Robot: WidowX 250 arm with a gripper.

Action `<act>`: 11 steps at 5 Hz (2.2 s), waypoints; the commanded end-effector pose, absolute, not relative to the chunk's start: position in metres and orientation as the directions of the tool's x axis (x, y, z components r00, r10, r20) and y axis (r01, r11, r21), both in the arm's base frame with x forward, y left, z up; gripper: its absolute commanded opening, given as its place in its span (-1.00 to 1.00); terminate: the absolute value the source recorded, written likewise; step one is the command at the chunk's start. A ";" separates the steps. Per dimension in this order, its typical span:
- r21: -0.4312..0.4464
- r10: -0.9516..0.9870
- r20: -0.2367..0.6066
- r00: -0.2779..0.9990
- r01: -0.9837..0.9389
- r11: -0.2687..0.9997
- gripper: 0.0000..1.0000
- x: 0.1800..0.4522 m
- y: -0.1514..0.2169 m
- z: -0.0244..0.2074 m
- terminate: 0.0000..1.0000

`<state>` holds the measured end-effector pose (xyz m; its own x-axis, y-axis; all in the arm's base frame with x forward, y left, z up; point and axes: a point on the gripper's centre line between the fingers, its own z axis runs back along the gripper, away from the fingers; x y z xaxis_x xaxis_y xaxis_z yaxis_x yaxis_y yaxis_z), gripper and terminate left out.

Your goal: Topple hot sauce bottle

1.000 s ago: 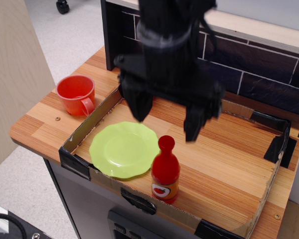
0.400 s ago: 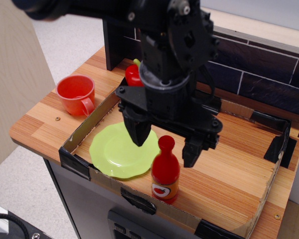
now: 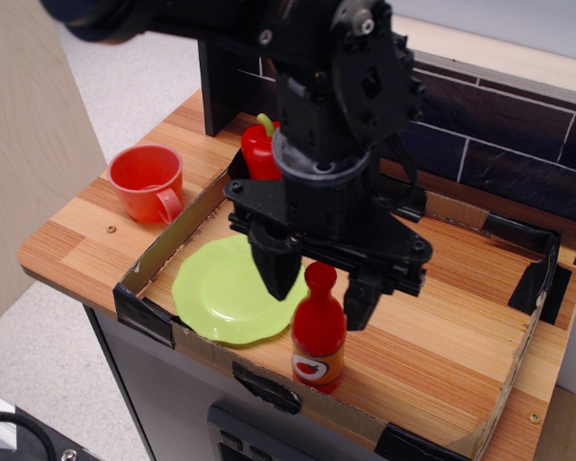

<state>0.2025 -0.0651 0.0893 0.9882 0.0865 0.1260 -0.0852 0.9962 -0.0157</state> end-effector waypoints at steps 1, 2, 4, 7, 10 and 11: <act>-0.052 0.180 0.117 0.977 -0.175 0.983 -1.00 0.218 -0.067 0.101 -1.00; -0.080 0.217 0.071 0.974 -0.212 0.974 -1.00 0.225 -0.073 0.108 -1.00; -0.193 0.387 -0.269 0.882 -0.443 0.875 -1.00 0.254 -0.084 0.112 -1.00; -0.130 0.358 -0.428 0.830 -0.448 0.884 -1.00 0.269 -0.115 0.078 -1.00; -0.069 0.405 -0.043 0.913 -0.407 0.911 -1.00 0.306 -0.101 0.051 -1.00; -0.122 0.373 0.036 0.927 -0.366 0.922 -1.00 0.313 -0.104 0.034 -1.00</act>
